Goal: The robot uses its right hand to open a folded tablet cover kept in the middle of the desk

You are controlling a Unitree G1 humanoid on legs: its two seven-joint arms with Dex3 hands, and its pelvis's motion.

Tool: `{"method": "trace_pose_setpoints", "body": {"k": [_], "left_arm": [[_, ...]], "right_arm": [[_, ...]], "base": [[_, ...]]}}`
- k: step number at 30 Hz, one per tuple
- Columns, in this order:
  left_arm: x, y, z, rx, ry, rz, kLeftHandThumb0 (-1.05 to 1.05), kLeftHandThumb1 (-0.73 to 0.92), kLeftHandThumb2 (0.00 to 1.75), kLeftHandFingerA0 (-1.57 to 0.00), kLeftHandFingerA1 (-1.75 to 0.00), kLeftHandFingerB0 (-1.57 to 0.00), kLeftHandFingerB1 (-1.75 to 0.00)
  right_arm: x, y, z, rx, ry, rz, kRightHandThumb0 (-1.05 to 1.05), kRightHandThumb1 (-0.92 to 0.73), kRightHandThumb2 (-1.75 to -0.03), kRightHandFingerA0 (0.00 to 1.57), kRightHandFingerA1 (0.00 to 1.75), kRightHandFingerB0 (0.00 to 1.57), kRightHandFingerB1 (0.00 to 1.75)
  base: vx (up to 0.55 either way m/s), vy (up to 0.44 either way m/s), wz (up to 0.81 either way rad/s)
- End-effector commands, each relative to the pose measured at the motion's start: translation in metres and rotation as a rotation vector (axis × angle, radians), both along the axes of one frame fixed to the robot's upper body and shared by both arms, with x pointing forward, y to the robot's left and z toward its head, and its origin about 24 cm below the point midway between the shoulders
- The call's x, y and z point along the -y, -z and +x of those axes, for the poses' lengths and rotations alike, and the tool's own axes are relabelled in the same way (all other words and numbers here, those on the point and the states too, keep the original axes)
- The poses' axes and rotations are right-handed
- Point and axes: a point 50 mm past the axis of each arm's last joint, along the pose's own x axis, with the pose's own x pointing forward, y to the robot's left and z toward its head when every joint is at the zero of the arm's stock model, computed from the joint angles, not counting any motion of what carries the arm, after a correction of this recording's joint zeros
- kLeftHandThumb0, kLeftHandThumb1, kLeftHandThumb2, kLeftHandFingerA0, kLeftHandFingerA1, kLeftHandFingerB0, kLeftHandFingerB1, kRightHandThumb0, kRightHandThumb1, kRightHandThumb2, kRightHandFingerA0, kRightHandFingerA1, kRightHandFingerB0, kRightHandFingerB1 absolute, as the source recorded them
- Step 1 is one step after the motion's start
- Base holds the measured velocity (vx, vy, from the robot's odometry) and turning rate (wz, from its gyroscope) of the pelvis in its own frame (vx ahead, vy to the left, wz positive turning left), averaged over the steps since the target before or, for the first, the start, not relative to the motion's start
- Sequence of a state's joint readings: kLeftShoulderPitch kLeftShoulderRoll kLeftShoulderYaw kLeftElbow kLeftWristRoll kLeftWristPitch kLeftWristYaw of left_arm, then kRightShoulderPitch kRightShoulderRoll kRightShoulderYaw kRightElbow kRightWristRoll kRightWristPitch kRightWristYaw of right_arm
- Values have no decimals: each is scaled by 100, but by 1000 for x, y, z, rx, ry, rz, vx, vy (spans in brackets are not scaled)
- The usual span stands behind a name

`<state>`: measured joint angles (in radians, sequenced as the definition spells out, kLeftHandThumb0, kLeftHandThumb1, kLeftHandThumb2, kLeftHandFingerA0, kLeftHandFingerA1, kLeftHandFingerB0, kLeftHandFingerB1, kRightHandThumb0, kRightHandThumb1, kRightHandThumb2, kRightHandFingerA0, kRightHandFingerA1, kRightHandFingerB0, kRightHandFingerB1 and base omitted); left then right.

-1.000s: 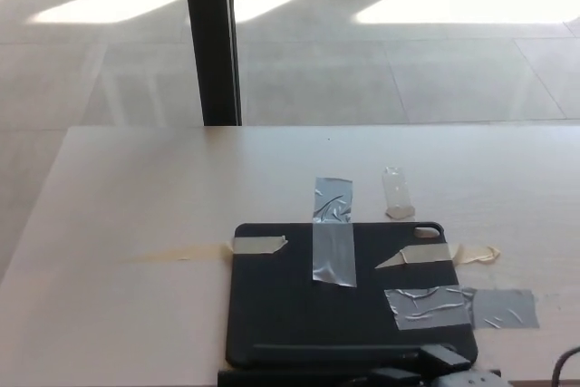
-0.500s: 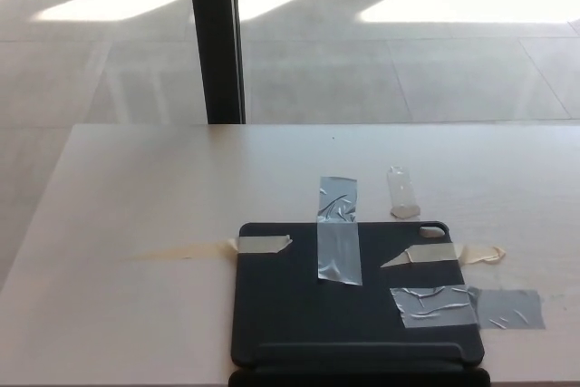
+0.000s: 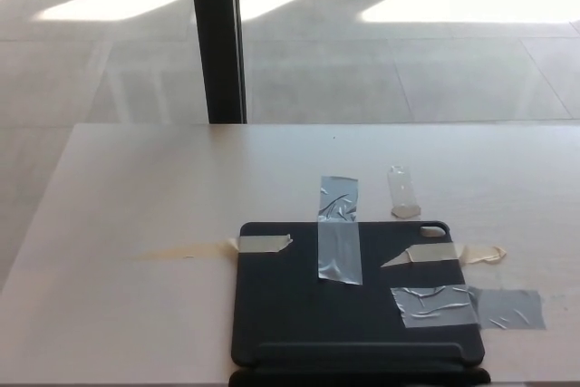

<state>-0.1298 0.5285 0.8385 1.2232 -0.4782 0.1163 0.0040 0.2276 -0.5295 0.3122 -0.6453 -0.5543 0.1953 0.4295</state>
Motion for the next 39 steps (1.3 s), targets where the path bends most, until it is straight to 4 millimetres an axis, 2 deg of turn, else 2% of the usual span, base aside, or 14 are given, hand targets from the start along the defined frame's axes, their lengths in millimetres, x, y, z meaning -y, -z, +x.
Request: {"method": "trace_pose_setpoints", "body": {"k": [1,10,18,19,20,22,25,26,27,29,30,34,35,39], "left_arm": [[-7,-5,-6,-4,-22,12,-38,39,62,-85,-89,-81,-84],[-8,-5,-10,-12,-29,13,-40,28,83,-83,-89,-75,-83],[-8,-5,-12,-25,-35,17,-43,29,82,-77,-86,-69,-79],[-8,-5,-12,-22,-38,15,-42,30,82,-78,-86,-71,-79],[-8,-4,-13,-19,-42,13,-42,30,82,-78,-86,-73,-80],[-7,-3,-14,-19,-40,13,-42,30,83,-79,-86,-71,-80],[-8,-4,-15,-18,-43,13,-42,30,83,-79,-86,-71,-80],[-8,-4,-15,-9,-54,6,-39,41,61,-81,-87,-76,-80],[-8,-4,-15,-11,-47,7,-40,42,61,-79,-86,-75,-79],[-8,-3,-17,-20,-36,13,-47,29,82,-76,-85,-65,-76],[-8,-3,-17,-15,-43,10,-42,43,61,-80,-87,-77,-79],[-7,-1,-18,-22,-42,7,-44,41,60,-82,-87,-78,-80],[-7,-1,-18,-18,-43,6,-44,41,61,-82,-88,-75,-80],[-6,-1,-19,-12,-37,1,-49,29,81,-74,-83,-66,-76]], "right_arm": [[35,-50,22,51,120,160,-64,-57,-57,45,45,38,32],[148,-99,39,179,522,504,-63,-44,-85,41,59,24,45],[261,-99,5,332,996,764,-79,-51,-57,63,54,56,39],[270,-96,0,341,1037,804,-76,-47,-56,120,77,62,43],[285,-89,-12,359,1119,854,-79,-49,-56,136,126,62,47],[303,-78,-32,395,1245,895,-94,-35,-72,146,148,59,59],[311,-72,-43,417,1302,927,-94,-35,-72,146,148,59,59],[325,-61,-60,445,1426,913,-95,-48,-56,133,103,56,61],[331,-56,-67,452,1479,909,-94,-37,-73,143,121,53,65],[338,-42,-84,474,1534,984,-84,-48,-56,74,62,53,66],[339,-32,-94,481,1560,1033,-91,-34,-83,64,57,48,68],[338,-9,-111,539,1685,1215,-89,-52,-57,77,61,45,68],[338,-2,-114,546,1698,1289,-90,-39,-87,75,67,36,72],[336,28,-125,587,1795,1555,-93,-40,-91,58,74,22,77]], "base": [[0,0,0],[0,0,0],[0,0,0],[0,0,0],[0,0,0],[0,0,0],[0,0,0],[0,0,0],[0,0,0],[0,0,0],[0,0,0],[0,0,0],[0,0,0],[0,0,0]]}}
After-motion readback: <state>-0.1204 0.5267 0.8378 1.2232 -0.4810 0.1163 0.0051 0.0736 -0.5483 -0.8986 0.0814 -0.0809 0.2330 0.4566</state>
